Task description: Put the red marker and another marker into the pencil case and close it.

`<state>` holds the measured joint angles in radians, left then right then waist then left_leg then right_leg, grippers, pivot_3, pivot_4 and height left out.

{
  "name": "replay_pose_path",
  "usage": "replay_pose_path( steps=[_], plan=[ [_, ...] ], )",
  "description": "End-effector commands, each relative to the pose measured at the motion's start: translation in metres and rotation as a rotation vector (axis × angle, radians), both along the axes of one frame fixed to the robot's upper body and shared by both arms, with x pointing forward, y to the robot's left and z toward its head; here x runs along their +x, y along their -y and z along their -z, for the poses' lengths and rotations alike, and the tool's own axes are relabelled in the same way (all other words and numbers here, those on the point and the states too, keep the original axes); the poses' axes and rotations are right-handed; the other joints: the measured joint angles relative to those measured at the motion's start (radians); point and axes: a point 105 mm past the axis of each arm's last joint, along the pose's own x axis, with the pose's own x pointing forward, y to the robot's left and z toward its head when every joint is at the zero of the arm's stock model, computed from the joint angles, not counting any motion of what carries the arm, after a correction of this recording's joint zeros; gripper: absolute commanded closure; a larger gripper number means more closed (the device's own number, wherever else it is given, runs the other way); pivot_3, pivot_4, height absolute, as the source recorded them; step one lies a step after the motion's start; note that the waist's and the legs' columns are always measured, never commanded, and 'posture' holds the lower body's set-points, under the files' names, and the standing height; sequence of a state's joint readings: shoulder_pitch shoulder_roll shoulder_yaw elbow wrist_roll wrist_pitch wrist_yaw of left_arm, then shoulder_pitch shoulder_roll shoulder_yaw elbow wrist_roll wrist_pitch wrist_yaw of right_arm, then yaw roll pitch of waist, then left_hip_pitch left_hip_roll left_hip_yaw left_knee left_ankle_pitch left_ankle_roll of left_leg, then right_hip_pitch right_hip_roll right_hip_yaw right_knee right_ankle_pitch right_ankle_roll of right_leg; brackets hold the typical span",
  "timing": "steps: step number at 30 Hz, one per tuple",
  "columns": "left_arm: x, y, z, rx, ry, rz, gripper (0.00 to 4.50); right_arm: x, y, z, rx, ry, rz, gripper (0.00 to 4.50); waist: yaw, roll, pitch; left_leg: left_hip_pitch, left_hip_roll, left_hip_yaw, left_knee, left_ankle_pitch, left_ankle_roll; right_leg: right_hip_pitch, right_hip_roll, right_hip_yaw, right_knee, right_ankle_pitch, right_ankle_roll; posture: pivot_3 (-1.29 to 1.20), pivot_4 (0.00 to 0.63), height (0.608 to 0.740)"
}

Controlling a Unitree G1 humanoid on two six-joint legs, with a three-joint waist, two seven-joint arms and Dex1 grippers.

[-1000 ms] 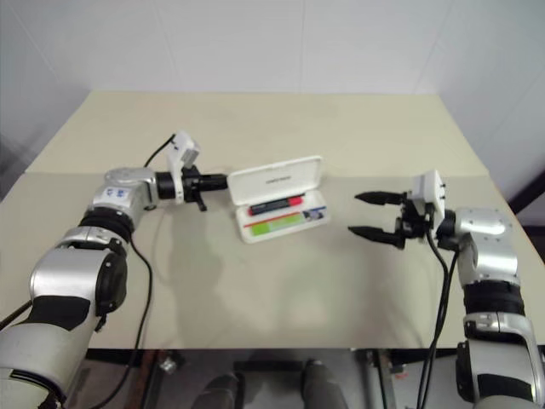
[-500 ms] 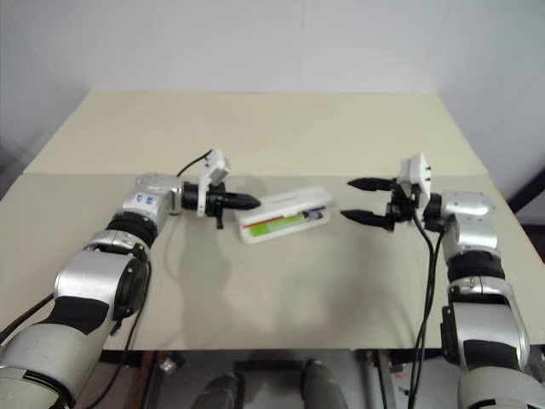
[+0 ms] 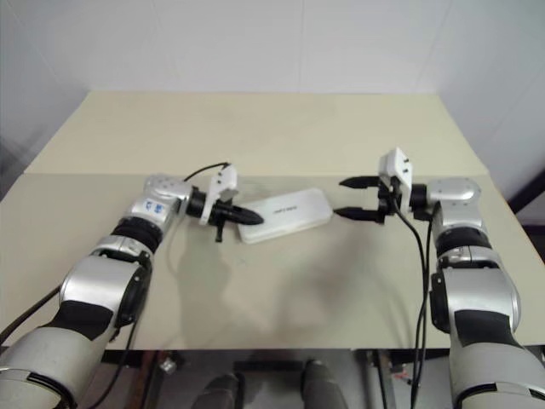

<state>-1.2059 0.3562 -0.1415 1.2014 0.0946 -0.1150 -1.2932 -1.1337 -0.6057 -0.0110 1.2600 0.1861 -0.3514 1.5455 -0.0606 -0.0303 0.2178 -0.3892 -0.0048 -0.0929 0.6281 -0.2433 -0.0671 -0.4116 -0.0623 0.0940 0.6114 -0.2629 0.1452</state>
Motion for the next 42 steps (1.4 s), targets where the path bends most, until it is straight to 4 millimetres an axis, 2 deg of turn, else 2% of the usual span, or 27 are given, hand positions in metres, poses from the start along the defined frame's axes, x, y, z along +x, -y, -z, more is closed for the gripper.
replay_pose_path(
  steps=[1,7,12,16,21,25,29,31,35,37,42],
  plan=[
    [-0.008,0.002,0.023,0.11,-0.04,0.055,4.46,-0.005,-0.005,-0.013,0.013,0.056,-0.073,0.0,0.0,0.0,0.0,0.0,0.0,0.0,0.0,0.0,0.0,0.0,0.0,0.0,0.0,0.0,0.0,0.0,0.15,0.74],
    [-0.007,0.013,0.024,0.177,-0.008,0.087,4.46,-0.006,-0.008,-0.012,0.025,0.059,-0.084,0.0,0.002,0.0,0.0,0.002,0.0,0.0,0.001,0.0,0.0,0.002,0.0,0.0,0.001,0.0,0.0,0.0,0.15,0.74],
    [0.003,0.022,0.009,0.12,0.076,0.04,4.46,-0.006,-0.008,-0.012,0.031,0.067,-0.086,0.0,0.002,0.0,0.0,0.002,0.0,-0.001,0.002,0.0,0.0,0.002,0.0,0.0,0.001,0.0,0.0,0.0,0.15,0.74],
    [0.017,0.019,-0.011,0.027,0.148,-0.071,4.46,-0.007,-0.007,-0.011,0.032,0.067,-0.085,0.0,0.001,0.0,0.0,0.001,0.0,-0.001,0.001,0.0,0.0,0.002,0.0,0.0,0.001,0.0,0.0,0.0,0.15,0.74],
    [0.032,0.005,-0.054,-0.182,0.355,-0.205,4.46,-0.008,-0.005,-0.008,0.039,0.062,-0.08,0.0,-0.01,0.0,0.0,0.0,0.0,-0.001,0.0,0.0,0.0,-0.001,0.0,0.0,0.002,0.0,0.0,0.0,0.15,0.74],
    [0.024,-0.009,-0.069,-0.271,0.463,-0.195,4.46,-0.008,-0.005,-0.009,0.046,0.061,-0.078,0.0,-0.018,0.0,0.0,-0.001,0.0,-0.001,-0.001,0.0,0.0,-0.001,-0.001,0.0,0.004,0.0,0.0,0.0,0.15,0.74],
    [0.004,-0.026,-0.082,-0.397,0.533,-0.213,4.46,-0.008,-0.006,-0.009,0.047,0.06,-0.081,0.0,-0.024,0.0,0.0,0.0,0.0,0.0,-0.001,0.0,0.0,-0.002,-0.001,0.0,0.005,0.0,0.0,0.0,0.15,0.74],
    [-0.008,-0.029,-0.079,-0.411,0.505,-0.216,4.46,-0.008,-0.007,-0.01,0.049,0.061,-0.084,0.0,-0.023,0.001,0.0,-0.001,0.001,0.0,-0.001,0.0,0.0,-0.002,-0.001,0.0,0.006,0.0,0.0,0.0,0.15,0.74],
    [-0.054,-0.041,-0.071,-0.458,0.482,-0.164,3.55,-0.008,-0.009,-0.01,0.05,0.061,-0.09,0.0,-0.024,0.001,0.0,0.0,0.001,0.0,0.0,0.0,0.0,-0.002,-0.001,0.001,0.008,0.0,0.0,0.0,0.15,0.74],
    [-0.06,-0.042,-0.07,-0.46,0.47,-0.169,2.89,-0.007,-0.009,-0.01,0.051,0.059,-0.088,0.0,-0.022,0.001,0.0,0.0,0.001,0.0,0.0,0.0,-0.001,-0.002,-0.001,0.001,0.008,0.0,-0.001,0.0,0.15,0.74],
    [-0.085,-0.066,-0.075,-0.509,0.385,-0.156,1.19,-0.007,-0.011,-0.01,0.049,0.056,-0.095,0.0,-0.024,0.001,0.0,0.003,0.0,-0.001,0.002,0.002,-0.002,0.0,0.0,0.001,0.007,0.0,-0.002,0.0,0.15,0.74]
  ],
)
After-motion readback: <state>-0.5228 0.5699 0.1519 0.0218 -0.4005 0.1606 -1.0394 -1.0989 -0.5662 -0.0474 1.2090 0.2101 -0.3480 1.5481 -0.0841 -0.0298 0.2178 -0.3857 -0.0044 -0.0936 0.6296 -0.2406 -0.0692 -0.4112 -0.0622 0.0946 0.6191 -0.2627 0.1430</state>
